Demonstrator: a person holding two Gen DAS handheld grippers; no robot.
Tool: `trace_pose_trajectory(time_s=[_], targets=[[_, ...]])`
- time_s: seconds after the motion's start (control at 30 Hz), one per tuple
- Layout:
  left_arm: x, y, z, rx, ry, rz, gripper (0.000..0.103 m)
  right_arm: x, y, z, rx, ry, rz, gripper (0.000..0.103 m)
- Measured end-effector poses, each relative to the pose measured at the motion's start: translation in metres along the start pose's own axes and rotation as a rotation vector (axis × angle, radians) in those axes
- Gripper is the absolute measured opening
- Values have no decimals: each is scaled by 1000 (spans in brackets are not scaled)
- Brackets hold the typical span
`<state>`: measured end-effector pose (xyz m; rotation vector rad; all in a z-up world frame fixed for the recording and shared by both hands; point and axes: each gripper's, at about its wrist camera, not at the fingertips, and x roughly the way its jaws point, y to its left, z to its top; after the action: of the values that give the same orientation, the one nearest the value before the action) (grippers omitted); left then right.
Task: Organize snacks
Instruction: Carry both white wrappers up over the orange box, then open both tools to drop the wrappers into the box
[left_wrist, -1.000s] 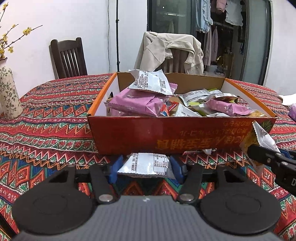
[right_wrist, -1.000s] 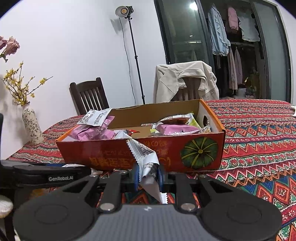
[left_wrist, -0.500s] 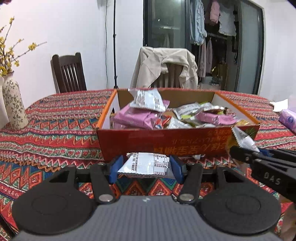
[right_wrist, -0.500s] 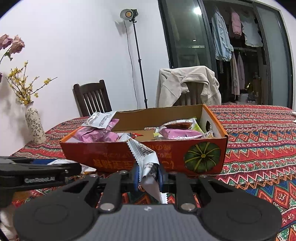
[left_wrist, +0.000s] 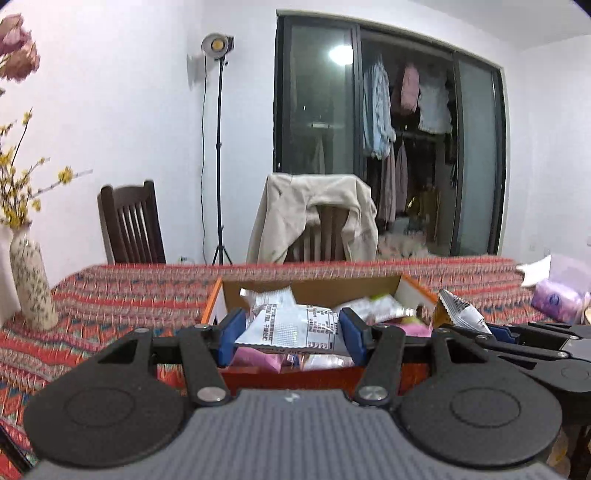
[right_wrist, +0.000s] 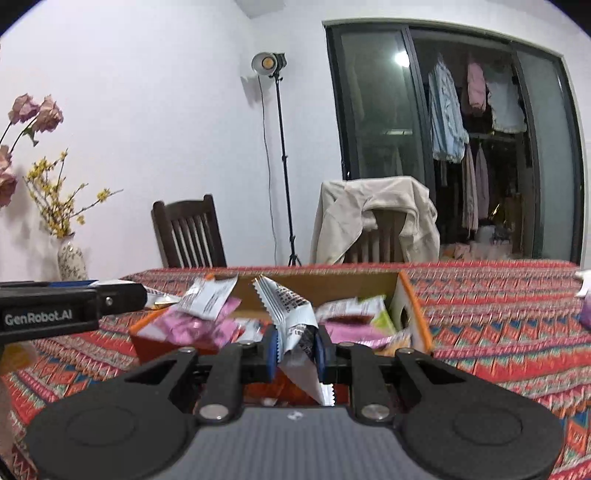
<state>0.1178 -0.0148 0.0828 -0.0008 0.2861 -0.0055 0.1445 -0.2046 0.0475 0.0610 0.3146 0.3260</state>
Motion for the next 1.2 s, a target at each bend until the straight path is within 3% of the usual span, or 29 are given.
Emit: trace_pose_trajectory(time_s=[0.17, 0.6, 0.87, 1.13, 1.2], targets=[[14, -7, 19, -9, -44, 10, 57, 13, -6, 23, -6, -26, -26, 19], [83, -3, 40, -62, -54, 103, 57, 72, -15, 50, 12, -56, -84, 19], [109, 7, 25, -86, -64, 130, 57, 101, -29, 36, 41, -64, -88, 19], [117, 8, 15, -57, -53, 114, 58, 116, -36, 21, 52, -6, -74, 20], [117, 8, 12, -60, -54, 109, 58, 118, -36, 19, 51, 8, -73, 27]])
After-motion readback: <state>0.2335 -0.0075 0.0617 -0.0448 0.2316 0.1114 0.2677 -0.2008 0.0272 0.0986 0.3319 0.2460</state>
